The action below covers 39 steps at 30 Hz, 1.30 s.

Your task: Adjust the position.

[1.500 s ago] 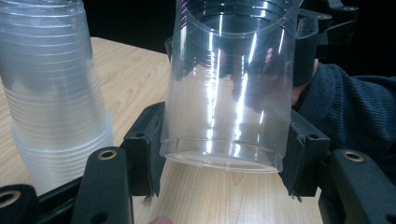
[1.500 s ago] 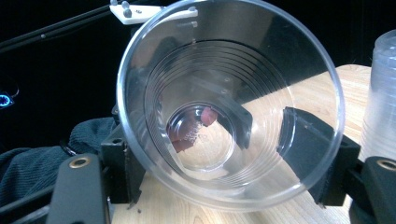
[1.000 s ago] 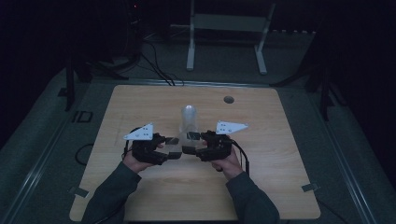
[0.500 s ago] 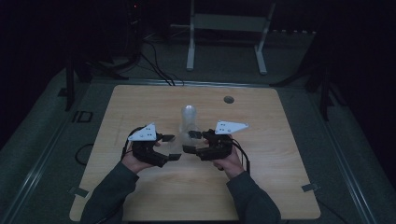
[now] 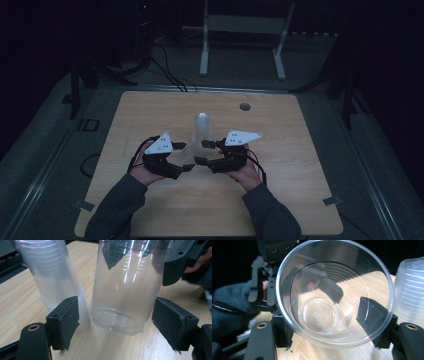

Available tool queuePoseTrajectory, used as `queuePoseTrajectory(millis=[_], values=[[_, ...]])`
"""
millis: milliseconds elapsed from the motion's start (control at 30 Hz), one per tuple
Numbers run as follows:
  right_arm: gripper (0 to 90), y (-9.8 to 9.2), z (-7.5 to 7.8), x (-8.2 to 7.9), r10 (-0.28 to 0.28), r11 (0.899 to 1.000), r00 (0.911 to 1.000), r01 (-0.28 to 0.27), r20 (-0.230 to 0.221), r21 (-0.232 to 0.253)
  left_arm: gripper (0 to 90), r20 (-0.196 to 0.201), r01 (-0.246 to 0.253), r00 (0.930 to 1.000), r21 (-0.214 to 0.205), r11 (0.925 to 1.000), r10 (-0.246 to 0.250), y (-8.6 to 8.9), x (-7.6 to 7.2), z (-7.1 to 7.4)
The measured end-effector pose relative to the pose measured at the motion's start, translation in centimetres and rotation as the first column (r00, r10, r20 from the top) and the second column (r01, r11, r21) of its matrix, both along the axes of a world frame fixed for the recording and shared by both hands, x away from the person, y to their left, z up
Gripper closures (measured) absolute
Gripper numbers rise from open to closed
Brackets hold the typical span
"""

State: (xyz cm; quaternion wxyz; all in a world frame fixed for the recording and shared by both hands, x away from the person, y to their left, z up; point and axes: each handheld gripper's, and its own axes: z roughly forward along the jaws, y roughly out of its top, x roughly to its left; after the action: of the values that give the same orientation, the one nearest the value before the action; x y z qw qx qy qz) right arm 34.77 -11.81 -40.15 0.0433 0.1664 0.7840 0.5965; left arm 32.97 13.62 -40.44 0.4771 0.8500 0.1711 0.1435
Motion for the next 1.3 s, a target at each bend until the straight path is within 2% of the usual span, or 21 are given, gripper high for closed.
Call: queuePoseTrajectory(millis=[167, 433, 700, 1000, 1300], values=[[33.1, 0.44, 0.06, -0.17, -0.012, 0.999, 0.9997, 0.013, 0.02, -0.04, 27.0, 0.021, -0.017, 0.9996, 0.054, 0.9984, 0.016, -0.58, -0.16, -0.1], [32.7, 0.74, 0.05, -0.15, -0.015, 0.998, 0.9996, 0.016, 0.024, -0.065, 35.8, 0.019, -0.006, 0.9998, 0.068, 0.9977, 0.005, -0.72, -0.14, -0.26], [29.2, 0.55, 0.1, -0.04, 0.003, 0.999, 1.0, -0.003, 0.003, -0.038, 40.5, -0.007, 0.01, 0.9999, 0.01, 0.9999, -0.01, -0.44, 0.02, -0.3], [24.9, 0.32, 0.04, 0.04, 0.015, 1.0, 0.9997, -0.015, -0.02, 0.002, 41.5, -0.03, 0.038, 0.9987, -0.055, 0.9978, -0.04, -0.36, 0.1, -0.26], [20.7, -0.17, 0.22, 0.17, 0.051, 0.995, 0.9977, -0.047, -0.044, 0.093, 41.6, -0.057, 0.063, 0.9959, -0.122, 0.9905, -0.07, -0.43, 0.25, -0.46]])
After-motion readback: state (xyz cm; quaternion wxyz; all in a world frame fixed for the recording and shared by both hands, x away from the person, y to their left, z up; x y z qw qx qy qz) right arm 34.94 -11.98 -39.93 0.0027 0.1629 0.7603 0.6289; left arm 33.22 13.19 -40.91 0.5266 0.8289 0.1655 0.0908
